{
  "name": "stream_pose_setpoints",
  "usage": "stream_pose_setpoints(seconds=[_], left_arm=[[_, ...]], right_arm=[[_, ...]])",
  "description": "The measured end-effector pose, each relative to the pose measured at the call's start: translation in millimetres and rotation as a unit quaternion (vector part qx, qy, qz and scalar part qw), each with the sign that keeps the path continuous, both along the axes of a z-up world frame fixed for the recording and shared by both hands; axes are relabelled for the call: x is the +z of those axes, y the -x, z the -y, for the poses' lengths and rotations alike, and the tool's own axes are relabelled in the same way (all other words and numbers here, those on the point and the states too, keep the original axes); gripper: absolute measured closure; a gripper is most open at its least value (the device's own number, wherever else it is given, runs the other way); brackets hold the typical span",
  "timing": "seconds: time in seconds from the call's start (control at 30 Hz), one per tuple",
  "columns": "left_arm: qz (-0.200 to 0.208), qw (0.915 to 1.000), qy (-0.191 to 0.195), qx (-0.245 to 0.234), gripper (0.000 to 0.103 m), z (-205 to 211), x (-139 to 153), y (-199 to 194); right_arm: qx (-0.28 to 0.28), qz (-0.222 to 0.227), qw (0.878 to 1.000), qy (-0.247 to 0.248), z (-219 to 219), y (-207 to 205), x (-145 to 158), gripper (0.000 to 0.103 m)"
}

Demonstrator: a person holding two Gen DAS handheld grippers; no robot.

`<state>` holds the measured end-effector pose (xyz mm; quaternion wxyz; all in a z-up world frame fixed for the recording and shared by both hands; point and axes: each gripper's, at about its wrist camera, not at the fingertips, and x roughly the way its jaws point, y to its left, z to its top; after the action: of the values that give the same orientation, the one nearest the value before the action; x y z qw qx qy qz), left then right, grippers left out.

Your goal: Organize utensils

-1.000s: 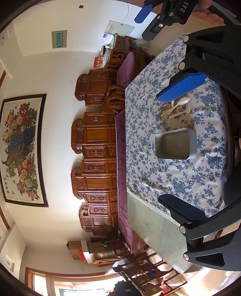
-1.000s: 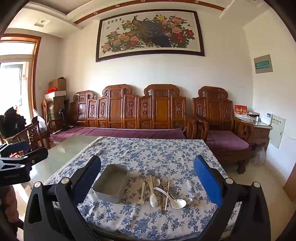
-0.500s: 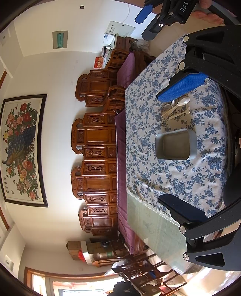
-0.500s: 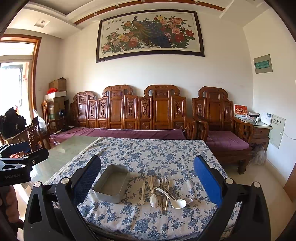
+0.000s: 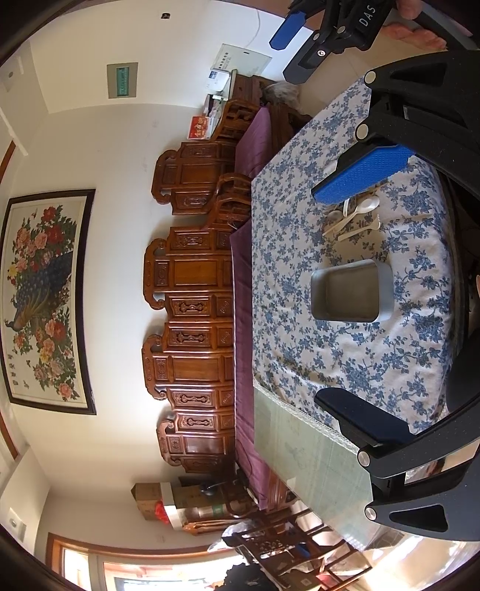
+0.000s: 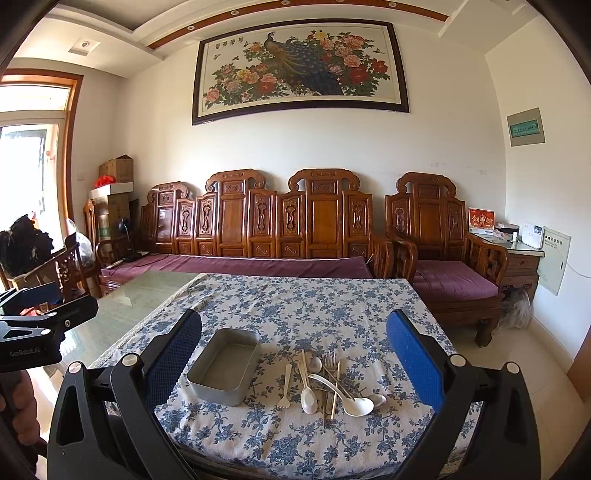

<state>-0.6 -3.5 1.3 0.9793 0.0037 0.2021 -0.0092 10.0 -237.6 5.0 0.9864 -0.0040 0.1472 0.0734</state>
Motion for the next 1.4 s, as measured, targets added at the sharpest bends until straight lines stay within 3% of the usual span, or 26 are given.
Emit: stream_pose_setpoints(seconds=[1.4], left_arm=[[0.0, 1.0, -0.002, -0.007, 0.006, 3.6, 3.2, 3.0]], right_arm=[[-0.001, 0.005, 1.0, 0.001, -0.6, 2.3, 9.4, 0.002]])
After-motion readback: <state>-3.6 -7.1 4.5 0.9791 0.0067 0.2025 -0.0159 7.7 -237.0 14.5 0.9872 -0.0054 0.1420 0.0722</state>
